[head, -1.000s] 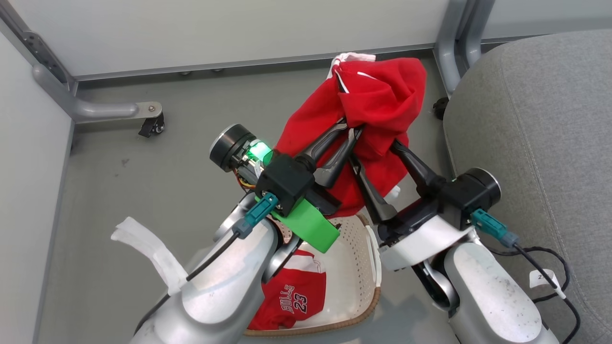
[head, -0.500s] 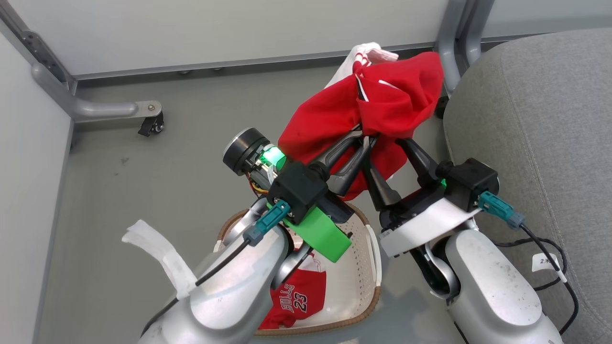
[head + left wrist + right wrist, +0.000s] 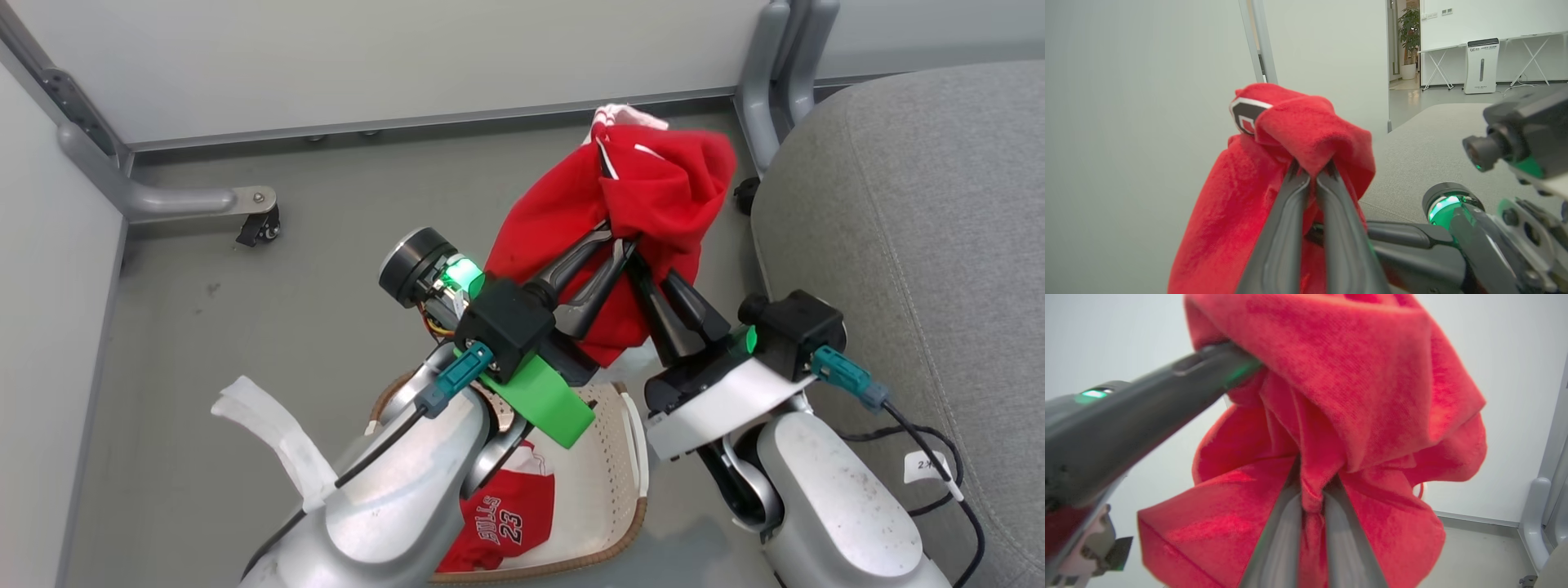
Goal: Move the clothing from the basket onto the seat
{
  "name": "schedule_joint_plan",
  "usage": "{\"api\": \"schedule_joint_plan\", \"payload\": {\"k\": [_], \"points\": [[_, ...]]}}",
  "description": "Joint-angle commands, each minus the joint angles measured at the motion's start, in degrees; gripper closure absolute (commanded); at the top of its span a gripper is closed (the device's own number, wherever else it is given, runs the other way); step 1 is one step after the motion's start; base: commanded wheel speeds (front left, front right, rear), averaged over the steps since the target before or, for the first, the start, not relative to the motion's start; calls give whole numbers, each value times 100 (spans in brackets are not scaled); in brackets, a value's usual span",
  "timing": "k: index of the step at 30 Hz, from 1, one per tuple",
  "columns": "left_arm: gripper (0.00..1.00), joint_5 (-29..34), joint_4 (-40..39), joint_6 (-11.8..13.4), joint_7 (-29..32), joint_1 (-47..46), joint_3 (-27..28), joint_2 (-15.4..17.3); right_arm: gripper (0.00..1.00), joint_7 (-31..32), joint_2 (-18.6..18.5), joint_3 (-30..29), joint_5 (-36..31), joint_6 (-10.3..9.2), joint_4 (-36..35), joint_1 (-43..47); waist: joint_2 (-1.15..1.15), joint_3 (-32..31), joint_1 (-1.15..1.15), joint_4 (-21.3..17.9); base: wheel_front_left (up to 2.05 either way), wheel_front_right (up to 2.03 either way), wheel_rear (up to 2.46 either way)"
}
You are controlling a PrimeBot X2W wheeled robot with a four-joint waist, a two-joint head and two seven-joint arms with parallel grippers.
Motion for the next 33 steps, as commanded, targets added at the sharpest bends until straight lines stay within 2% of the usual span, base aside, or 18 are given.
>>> {"api": "schedule_joint_plan", "payload": {"k": [1,9,10,11,25,33], "points": [[100,20,26,4,-13,74,-11,-9,100,-19,-13,10,-29,-6,-45,101,45,-28,0,-30,0,0,0],[100,64,63,21,-10,86,-3,-9,100,-19,-13,-26,-73,-6,-122,216,45,6,0,-72,0,0,0],[54,78,50,32,-10,78,13,-9,100,-19,-13,-33,-76,-6,-128,222,45,12,0,-73,0,0,0],[0,92,47,35,-10,76,19,-9,100,-19,-13,-39,-82,-6,-129,226,45,14,0,-73,0,0,0],[0,222,103,52,-10,179,35,-9,100,-20,-13,-325,-282,-6,-92,316,45,50,0,-120,0,0,0],[0,323,188,50,-8,229,0,57,100,-20,-13,-684,-538,-6,-129,391,45,151,0,-466,0,0,0]]}}
